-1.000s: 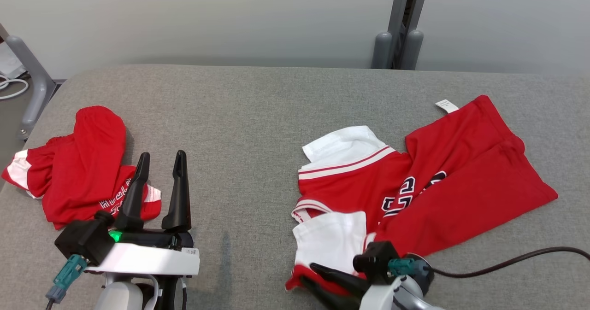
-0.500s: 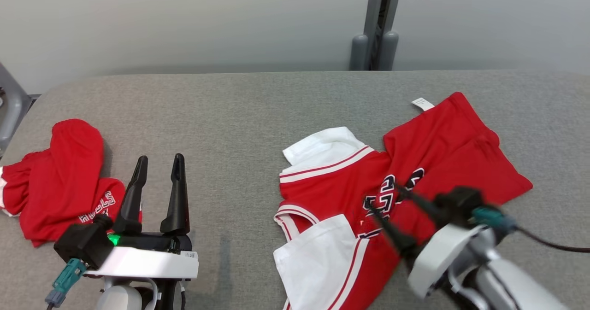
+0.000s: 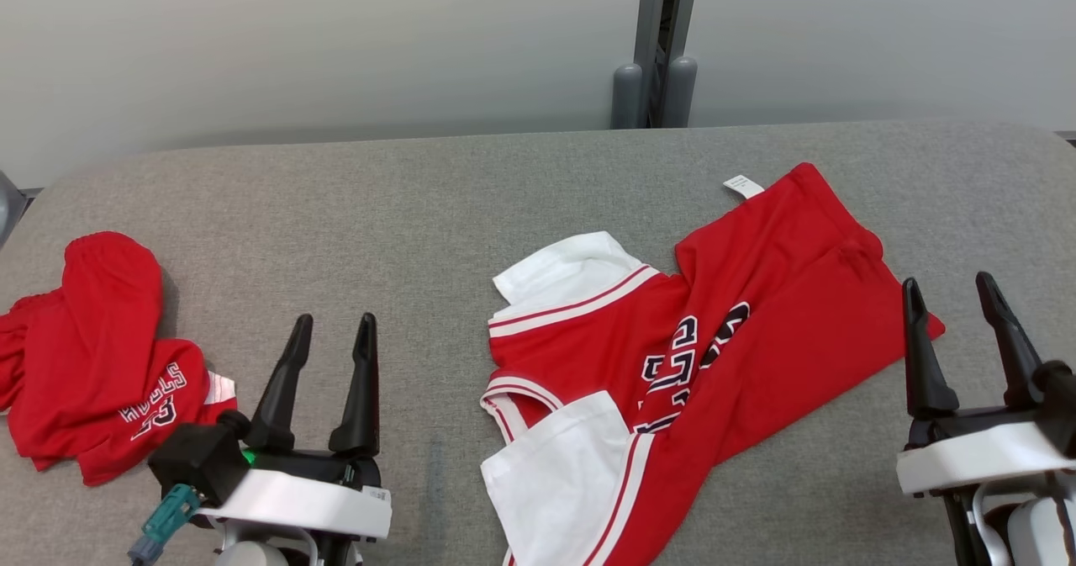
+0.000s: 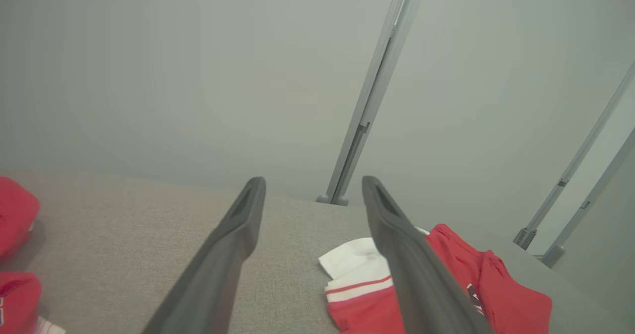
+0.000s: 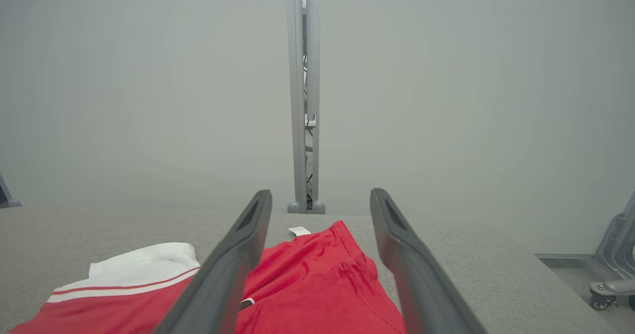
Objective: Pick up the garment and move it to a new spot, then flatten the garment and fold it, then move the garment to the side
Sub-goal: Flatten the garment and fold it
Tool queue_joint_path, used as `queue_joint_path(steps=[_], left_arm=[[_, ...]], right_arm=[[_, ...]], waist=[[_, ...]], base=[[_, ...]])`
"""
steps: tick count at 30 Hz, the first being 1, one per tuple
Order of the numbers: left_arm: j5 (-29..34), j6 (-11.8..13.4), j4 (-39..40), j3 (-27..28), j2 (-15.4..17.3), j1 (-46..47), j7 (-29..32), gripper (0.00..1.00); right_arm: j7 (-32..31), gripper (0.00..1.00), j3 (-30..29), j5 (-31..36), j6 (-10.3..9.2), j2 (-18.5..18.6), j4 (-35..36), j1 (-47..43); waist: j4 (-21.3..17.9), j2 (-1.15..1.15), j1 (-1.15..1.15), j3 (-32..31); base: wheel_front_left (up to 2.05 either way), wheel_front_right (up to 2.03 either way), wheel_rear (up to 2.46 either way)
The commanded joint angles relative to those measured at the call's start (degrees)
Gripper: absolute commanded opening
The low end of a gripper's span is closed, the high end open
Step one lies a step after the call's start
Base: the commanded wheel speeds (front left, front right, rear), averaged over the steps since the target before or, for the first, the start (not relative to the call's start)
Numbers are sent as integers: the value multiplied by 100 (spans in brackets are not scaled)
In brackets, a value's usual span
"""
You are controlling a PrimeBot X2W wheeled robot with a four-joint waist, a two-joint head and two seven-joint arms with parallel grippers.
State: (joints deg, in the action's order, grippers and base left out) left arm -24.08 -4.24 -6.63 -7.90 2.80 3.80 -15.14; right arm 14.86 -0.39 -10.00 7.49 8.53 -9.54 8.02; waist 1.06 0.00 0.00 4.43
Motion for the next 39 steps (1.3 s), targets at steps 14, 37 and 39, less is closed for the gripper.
queue_joint_path(steps=[14,37,39], left_arm=[[-309,-323,-1183,-1286,311,86,391,100],[-996,-268,-1966,-2620,856,796,1055,100],[-1001,-277,-1997,-2659,850,823,1057,100]], right_arm=[[41,100,-353,221,1,-379,423,-268],[33,100,-230,173,1,-500,351,-128],[33,100,-225,179,1,-509,345,-117]], waist=[[-91,0,0,63],[-223,0,0,440],[-238,0,0,458]], base=[[0,0,0],[0,0,0],[0,0,0]])
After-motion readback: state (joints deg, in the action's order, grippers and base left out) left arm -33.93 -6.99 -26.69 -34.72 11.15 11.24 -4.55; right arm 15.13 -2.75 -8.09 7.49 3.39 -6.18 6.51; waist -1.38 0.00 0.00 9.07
